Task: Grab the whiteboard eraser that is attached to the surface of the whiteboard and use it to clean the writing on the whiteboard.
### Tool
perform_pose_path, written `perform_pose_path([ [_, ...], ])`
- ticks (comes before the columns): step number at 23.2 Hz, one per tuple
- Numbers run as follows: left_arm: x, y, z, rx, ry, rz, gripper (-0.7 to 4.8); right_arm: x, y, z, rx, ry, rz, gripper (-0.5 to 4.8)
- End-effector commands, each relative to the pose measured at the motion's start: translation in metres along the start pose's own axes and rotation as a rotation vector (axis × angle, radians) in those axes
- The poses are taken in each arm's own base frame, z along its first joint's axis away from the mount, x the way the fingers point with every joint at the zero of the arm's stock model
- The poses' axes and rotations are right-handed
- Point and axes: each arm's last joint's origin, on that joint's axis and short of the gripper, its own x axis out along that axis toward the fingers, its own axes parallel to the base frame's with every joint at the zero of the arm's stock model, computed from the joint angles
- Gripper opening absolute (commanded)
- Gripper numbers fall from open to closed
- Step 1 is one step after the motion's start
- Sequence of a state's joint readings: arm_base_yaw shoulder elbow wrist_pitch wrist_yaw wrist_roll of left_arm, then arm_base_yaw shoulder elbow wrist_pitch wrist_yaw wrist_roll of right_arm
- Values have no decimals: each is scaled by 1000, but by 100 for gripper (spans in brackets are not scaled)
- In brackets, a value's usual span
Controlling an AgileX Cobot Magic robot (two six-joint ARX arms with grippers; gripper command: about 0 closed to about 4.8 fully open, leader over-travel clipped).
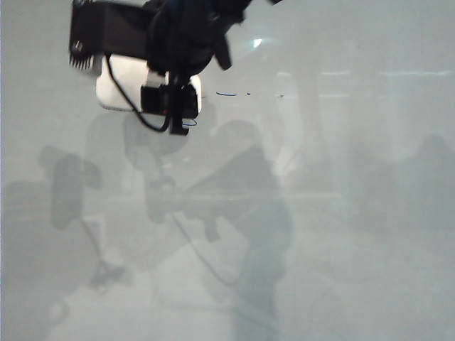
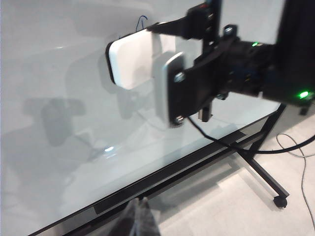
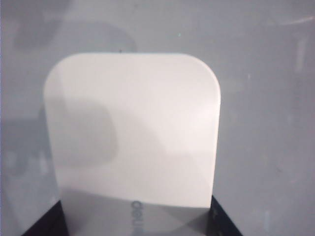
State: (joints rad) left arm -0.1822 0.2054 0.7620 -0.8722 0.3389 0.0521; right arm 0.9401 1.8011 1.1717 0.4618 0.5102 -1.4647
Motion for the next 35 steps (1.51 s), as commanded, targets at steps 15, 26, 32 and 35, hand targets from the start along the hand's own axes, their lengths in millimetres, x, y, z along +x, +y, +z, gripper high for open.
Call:
perform_pose_path([
  [15, -12, -4, 3, 35, -100, 8, -2, 29, -30, 12, -11, 331, -80, 238],
  [26, -13, -4, 5, 45, -127, 9, -2, 29, 5, 2, 86, 375, 69, 238],
  [32, -13, -4, 6, 49, -137, 12, -2, 27, 14, 1, 72, 385, 84, 238],
  [35, -14, -4, 8, 54, -151, 13, -2, 25, 3, 5, 26, 398, 10, 238],
])
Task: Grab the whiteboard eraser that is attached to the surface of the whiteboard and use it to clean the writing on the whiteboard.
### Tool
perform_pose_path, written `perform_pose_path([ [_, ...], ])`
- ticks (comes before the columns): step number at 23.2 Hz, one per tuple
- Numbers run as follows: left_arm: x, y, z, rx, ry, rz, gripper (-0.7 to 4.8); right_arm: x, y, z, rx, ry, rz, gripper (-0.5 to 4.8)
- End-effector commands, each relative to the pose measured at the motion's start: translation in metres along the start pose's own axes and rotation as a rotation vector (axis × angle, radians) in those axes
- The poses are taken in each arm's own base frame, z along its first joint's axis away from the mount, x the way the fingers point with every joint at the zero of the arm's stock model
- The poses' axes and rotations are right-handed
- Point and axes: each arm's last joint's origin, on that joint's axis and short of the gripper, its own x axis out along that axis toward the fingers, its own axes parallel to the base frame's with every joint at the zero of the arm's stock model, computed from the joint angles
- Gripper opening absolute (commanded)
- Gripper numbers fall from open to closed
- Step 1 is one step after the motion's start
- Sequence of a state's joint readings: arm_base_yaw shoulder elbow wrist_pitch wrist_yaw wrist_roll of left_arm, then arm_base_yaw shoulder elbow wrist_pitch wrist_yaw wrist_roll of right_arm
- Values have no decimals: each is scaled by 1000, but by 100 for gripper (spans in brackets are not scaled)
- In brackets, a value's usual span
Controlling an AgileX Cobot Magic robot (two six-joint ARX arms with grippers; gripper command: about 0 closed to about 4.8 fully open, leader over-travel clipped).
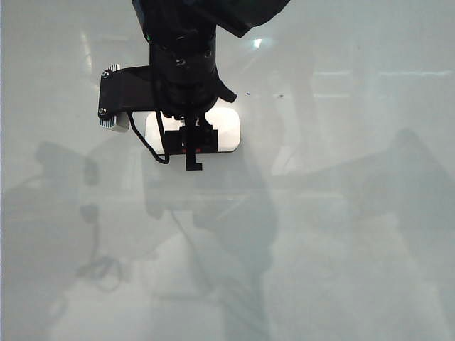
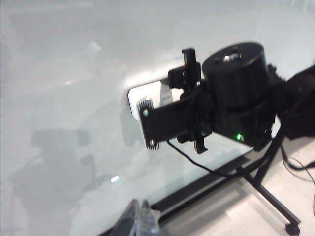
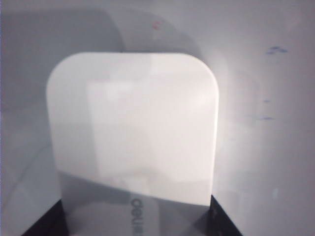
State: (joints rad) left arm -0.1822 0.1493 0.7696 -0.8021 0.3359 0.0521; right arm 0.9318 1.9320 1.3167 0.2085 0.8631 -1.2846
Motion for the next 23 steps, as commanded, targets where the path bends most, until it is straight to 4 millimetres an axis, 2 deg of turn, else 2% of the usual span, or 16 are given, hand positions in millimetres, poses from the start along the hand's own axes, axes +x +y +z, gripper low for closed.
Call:
perform_pose_path([
  [1, -1, 0, 3, 10, -27, 3, -2, -13, -24, 7, 14, -19, -134, 238],
  [6, 0, 0, 3, 10, -26, 4, -2, -30, -44, 24, 17, -156, -199, 237],
  [8, 0, 0, 3, 10, -26, 4, -2, -26, -39, 25, 9, -172, -185, 237],
  [13, 0, 0, 3, 10, -26, 4, -2, -4, -8, 24, -46, -119, -63, 237],
  [15, 0, 0, 3, 10, -26, 4, -2, 0, 3, 25, -82, -81, -37, 237],
  [17, 0, 0, 3, 10, -26, 4, -2, -2, 5, 25, -76, -35, -37, 237],
  [23, 0, 0, 3, 10, -26, 3, -2, -14, -26, 5, -34, 141, -97, 237],
])
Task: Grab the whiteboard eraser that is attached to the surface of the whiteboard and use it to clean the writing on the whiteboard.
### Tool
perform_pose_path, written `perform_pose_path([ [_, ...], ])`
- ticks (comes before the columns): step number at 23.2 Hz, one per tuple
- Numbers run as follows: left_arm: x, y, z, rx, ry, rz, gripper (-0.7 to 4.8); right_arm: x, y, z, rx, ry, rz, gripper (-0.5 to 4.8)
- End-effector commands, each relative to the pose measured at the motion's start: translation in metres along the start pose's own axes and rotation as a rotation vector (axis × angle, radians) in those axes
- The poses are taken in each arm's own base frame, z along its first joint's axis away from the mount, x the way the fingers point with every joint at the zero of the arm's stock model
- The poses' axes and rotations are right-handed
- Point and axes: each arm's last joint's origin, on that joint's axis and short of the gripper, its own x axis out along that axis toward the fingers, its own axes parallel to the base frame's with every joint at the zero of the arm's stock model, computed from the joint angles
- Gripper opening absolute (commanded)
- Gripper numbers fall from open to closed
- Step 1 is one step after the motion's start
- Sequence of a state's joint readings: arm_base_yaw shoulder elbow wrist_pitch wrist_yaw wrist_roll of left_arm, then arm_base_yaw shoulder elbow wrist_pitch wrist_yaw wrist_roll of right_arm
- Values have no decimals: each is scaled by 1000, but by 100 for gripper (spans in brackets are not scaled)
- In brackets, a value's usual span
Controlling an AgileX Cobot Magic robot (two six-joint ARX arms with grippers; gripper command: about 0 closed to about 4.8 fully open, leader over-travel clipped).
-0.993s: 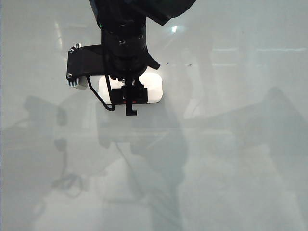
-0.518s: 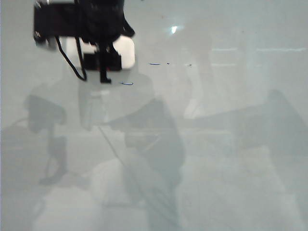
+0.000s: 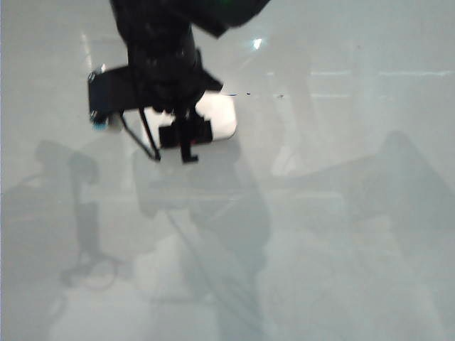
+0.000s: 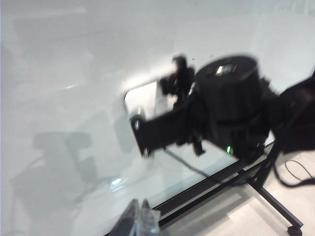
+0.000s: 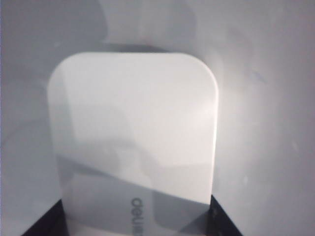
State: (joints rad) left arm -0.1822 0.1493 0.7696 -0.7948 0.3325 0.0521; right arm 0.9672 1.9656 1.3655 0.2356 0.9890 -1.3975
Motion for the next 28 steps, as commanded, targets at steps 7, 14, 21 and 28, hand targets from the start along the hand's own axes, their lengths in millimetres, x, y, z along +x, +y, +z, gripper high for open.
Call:
perform_pose_path([
  [7, 0, 0, 2, 7, -20, 0, -2, 0, -58, -54, 111, 118, -50, 237],
  [14, 0, 0, 4, 12, -34, 1, -2, 28, -42, -76, 203, 43, 107, 229],
  [21, 0, 1, 5, 15, -43, 24, -2, 41, -12, -61, 208, 12, 187, 229],
  [28, 0, 1, 5, 17, -48, 24, -2, 14, -15, -35, 126, -45, 132, 229],
])
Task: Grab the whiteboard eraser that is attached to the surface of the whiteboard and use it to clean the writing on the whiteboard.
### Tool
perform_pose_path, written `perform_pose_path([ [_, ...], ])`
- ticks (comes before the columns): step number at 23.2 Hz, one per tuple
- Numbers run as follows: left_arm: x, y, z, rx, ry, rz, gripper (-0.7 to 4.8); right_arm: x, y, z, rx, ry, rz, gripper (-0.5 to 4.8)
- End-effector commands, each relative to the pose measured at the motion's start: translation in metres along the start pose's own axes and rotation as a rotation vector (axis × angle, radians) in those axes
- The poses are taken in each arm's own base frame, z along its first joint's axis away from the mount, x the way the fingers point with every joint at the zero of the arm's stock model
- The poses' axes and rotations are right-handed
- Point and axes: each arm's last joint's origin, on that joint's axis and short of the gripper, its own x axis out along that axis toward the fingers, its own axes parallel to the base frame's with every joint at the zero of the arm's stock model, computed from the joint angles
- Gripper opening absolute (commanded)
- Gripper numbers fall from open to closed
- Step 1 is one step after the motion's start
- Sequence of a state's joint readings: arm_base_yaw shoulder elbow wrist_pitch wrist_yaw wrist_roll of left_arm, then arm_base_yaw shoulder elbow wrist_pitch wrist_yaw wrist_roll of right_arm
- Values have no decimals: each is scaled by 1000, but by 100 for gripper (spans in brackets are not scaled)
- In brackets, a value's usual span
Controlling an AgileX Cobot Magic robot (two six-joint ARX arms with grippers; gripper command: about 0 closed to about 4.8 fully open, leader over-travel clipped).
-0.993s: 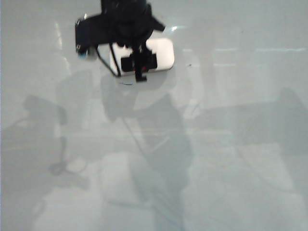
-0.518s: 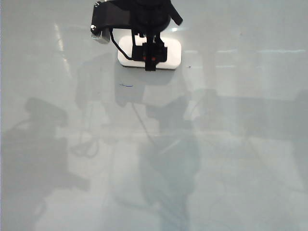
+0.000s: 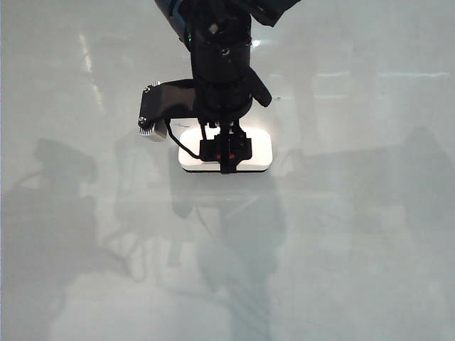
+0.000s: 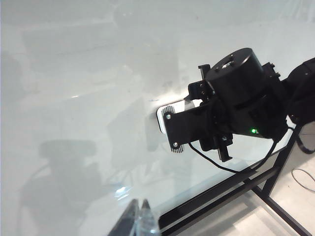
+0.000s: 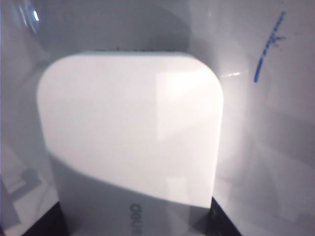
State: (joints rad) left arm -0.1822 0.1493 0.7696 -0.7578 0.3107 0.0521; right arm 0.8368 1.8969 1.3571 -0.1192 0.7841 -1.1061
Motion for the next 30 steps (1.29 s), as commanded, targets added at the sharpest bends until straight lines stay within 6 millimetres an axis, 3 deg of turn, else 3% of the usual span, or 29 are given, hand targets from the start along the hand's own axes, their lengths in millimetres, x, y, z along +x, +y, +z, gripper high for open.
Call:
perform_pose_path([
  [1, 0, 0, 2, 5, -14, 1, -2, -26, -11, 23, -14, -61, -130, 229],
  [4, 0, 0, 2, 7, -18, 1, -2, -51, -8, 43, -97, -119, -195, 228],
  [6, 0, 0, 2, 11, -18, 1, -2, -57, -12, 47, -114, -122, -215, 221],
  [12, 0, 0, 2, 10, -18, 1, -2, -56, -34, 45, -81, -91, -252, 219],
  [15, 0, 0, 2, 10, -19, 1, -2, -50, -34, 43, -81, -109, -242, 219],
  [26, 0, 0, 2, 10, -18, 1, -2, -4, 21, 61, -131, -73, -134, 220],
  [30, 0, 0, 2, 10, -18, 1, -2, -3, 25, 62, -161, -18, -146, 219],
])
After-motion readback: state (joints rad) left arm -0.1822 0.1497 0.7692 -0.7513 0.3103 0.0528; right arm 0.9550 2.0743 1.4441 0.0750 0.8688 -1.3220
